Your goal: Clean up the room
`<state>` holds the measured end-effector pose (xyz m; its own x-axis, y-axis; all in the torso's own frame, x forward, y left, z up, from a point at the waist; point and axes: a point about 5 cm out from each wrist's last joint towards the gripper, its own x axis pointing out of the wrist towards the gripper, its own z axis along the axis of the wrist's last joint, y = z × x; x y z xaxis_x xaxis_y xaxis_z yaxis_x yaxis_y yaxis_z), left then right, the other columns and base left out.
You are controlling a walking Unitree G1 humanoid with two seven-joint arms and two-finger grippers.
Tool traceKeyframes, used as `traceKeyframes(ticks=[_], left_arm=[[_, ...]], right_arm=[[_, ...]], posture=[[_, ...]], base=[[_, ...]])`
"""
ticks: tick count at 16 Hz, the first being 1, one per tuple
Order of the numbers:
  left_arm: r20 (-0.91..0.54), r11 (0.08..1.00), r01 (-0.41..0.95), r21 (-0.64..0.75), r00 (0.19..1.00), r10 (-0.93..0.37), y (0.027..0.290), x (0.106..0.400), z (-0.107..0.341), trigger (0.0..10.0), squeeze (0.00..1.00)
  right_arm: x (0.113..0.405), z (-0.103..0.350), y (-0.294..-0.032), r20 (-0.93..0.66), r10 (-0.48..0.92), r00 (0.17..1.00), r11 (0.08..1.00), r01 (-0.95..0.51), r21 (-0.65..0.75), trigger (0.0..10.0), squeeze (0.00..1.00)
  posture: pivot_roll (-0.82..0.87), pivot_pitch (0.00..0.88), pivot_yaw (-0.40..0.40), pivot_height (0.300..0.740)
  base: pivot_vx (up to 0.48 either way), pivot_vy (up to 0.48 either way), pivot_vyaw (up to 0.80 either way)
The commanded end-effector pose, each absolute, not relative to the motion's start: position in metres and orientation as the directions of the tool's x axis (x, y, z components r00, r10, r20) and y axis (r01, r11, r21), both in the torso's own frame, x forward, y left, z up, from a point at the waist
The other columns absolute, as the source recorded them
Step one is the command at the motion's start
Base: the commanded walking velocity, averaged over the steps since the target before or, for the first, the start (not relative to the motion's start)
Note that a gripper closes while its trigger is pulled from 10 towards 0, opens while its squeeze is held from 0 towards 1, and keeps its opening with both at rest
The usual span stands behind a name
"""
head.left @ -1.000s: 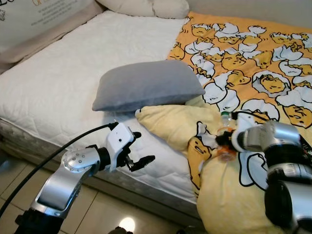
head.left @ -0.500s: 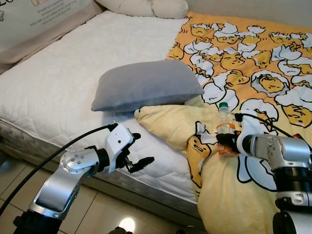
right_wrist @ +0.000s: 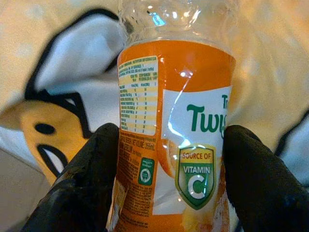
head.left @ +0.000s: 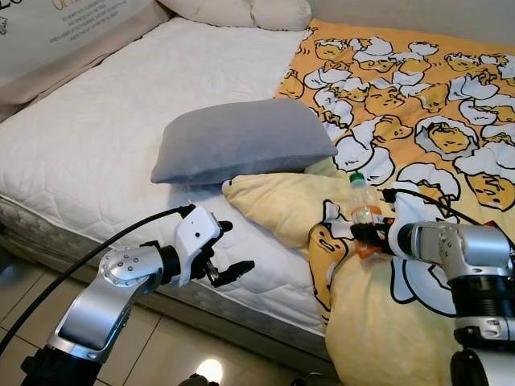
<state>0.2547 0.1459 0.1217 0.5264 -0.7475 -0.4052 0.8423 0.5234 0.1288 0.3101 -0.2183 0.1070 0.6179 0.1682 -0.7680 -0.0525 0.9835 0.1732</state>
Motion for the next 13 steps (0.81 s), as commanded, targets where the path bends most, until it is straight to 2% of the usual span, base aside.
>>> traceKeyframes(ticks=[1, 8, 9, 10, 11, 12, 13], left_arm=[[-0.416, 0.517, 0.845, 0.137, 0.522, -0.744, 0.147, 0.252, 0.121, 10.0, 0.0], [-0.421, 0.517, 0.844, 0.146, 0.525, -0.739, 0.148, 0.253, 0.121, 10.0, 0.0], [-0.422, 0.515, 0.844, 0.148, 0.525, -0.739, 0.149, 0.253, 0.121, 10.0, 0.0], [-0.424, 0.515, 0.844, 0.149, 0.525, -0.738, 0.149, 0.253, 0.121, 10.0, 0.0], [-0.426, 0.515, 0.844, 0.15, 0.525, -0.737, 0.149, 0.253, 0.121, 10.0, 0.0], [-0.428, 0.515, 0.844, 0.15, 0.525, -0.736, 0.15, 0.253, 0.121, 10.0, 0.0], [-0.429, 0.515, 0.844, 0.15, 0.525, -0.735, 0.15, 0.253, 0.121, 10.0, 0.0]], right_arm=[[0.311, 0.115, -0.22, -0.78, 0.143, 0.609, 0.989, -0.058, 0.136, 10.0, 0.0], [0.31, 0.13, -0.216, -0.798, 0.096, 0.596, 0.988, -0.154, 0.004, 10.0, 0.0], [0.31, 0.132, -0.216, -0.8, 0.093, 0.593, 0.986, -0.164, -0.007, 3.4, 0.0], [0.309, 0.132, -0.217, -0.8, 0.092, 0.593, 0.987, -0.163, -0.008, 3.3, 0.0], [0.308, 0.132, -0.218, -0.801, 0.091, 0.591, 0.987, -0.159, -0.006, 3.6, 0.0], [0.307, 0.13, -0.22, -0.804, 0.09, 0.588, 0.987, -0.158, -0.005, 5.3, 0.0], [0.307, 0.129, -0.22, -0.805, 0.09, 0.586, 0.987, -0.158, -0.005, 5.3, 0.0]], posture=[[-0.09, 0.054, 0.004, 0.74], [-0.08, 0.053, 0.005, 0.74], [-0.08, 0.056, 0.005, 0.74], [-0.08, 0.056, 0.005, 0.74], [-0.08, 0.058, 0.006, 0.74], [-0.08, 0.058, 0.006, 0.74], [-0.08, 0.058, 0.006, 0.74]], base=[[0.0, 0.0, 0.0], [0.0, 0.0, 0.0], [0.0, 0.0, 0.0], [0.0, 0.0, 0.0], [0.0, 0.0, 0.0], [0.0, 0.0, 0.0], [0.0, 0.0, 0.0]])
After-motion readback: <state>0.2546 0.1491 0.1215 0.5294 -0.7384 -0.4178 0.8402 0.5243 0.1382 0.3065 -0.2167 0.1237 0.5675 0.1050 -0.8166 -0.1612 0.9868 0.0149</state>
